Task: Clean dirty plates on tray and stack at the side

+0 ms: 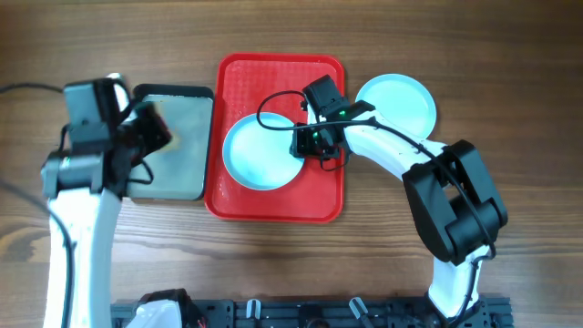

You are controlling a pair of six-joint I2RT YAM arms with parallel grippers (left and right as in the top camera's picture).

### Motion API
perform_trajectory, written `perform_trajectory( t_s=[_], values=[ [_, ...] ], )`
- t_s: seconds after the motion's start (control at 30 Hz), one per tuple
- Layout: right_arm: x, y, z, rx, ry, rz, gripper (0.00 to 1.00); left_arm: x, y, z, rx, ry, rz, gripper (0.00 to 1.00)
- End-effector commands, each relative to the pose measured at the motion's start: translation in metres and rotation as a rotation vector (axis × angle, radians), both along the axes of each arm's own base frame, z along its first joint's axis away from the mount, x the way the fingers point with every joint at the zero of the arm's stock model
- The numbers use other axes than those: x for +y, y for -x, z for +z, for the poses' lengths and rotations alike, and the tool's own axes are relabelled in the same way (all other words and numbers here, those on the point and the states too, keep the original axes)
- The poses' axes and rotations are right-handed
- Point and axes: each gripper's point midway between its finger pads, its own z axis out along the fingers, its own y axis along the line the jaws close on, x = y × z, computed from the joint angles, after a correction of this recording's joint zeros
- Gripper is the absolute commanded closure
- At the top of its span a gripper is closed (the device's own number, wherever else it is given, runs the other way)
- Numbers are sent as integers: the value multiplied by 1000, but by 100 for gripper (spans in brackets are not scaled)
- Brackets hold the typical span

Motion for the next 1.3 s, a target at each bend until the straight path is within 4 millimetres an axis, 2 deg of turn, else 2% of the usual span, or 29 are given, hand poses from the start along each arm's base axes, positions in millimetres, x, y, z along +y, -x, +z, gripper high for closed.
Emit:
perform_trajectory(
  t_s=[0.0,0.1,0.2,0.3,0.37,0.47,0.53,0.6,0.7,0.73,0.83,0.93,1.03,1.27],
  values=[
    [-9,9,-23,43,58,-6,69,23,13,32,-93,-82,126,96],
    [-9,10,-24,44,62,-3,66,19,21,47,-146,-63,127,96],
    [-10,11,-27,45,84,-22,71,12,25,57,-182,-38,100,96],
    [-10,11,-27,40,91,-23,81,11,31,56,-174,-39,96,96],
    [-10,11,-27,39,90,-23,95,11,34,53,-157,-40,94,96],
    [-8,6,-25,21,80,-23,96,10,36,50,-142,-39,93,96],
    [-7,-5,-17,-5,67,-27,95,10,37,50,-137,-39,93,96],
    [-7,-19,-2,-37,48,-42,96,10,37,49,-135,-38,94,96],
    [-7,-41,34,-121,10,-62,96,10,38,49,-132,-38,93,96],
    [-6,-51,53,-174,3,-71,96,10,38,48,-131,-38,93,96],
    [-10,-72,89,-315,48,-90,96,10,37,49,-133,-38,94,96],
    [-1,-80,106,-400,75,-90,96,10,37,48,-132,-38,94,96],
    [14,-84,114,-469,70,-85,96,10,37,48,-131,-38,94,95],
    [68,-84,145,-638,-14,-78,96,10,37,48,-130,-38,94,94]
  ],
)
